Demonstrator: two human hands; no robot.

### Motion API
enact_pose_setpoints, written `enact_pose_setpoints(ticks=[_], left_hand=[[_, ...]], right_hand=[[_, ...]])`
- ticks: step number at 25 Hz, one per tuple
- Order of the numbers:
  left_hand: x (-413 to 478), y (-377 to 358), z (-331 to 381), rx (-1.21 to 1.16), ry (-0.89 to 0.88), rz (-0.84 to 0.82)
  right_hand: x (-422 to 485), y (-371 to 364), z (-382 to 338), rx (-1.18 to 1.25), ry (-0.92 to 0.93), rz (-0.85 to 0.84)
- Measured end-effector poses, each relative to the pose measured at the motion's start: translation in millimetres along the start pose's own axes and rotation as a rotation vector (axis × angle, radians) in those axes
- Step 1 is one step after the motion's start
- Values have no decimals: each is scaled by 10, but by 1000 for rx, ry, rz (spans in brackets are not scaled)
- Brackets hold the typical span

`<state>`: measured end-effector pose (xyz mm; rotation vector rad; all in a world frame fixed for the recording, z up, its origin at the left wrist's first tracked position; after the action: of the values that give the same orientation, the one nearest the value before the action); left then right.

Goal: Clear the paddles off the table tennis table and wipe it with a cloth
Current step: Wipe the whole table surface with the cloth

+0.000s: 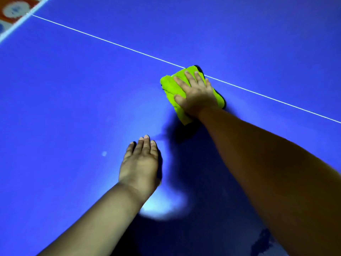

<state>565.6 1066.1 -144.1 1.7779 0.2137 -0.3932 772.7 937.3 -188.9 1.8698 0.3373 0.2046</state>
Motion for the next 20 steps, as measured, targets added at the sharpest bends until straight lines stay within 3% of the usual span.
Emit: enact_pose_setpoints(ticks=[5,12,20], left_hand=[[17,54,55,40,29,-56],[-32,13,46,-27,54,-160],[-723,-92,100,-186,84,134]], right_hand=[[58,147,372,88,-104,-15],[-722,155,465,73,-273,39],[-2289,-55,-284,14,-95,-135]])
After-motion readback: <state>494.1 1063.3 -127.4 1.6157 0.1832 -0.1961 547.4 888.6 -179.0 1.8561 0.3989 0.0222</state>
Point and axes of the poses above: each hand's wrist, its own x-axis towards the middle knuckle, its own y-axis out of the back of the hand, z = x × y, the point moved 3 cm from there along x, towards the middle knuckle, and after that the axes turned 12 degrees about x, right-handed, at the moved point
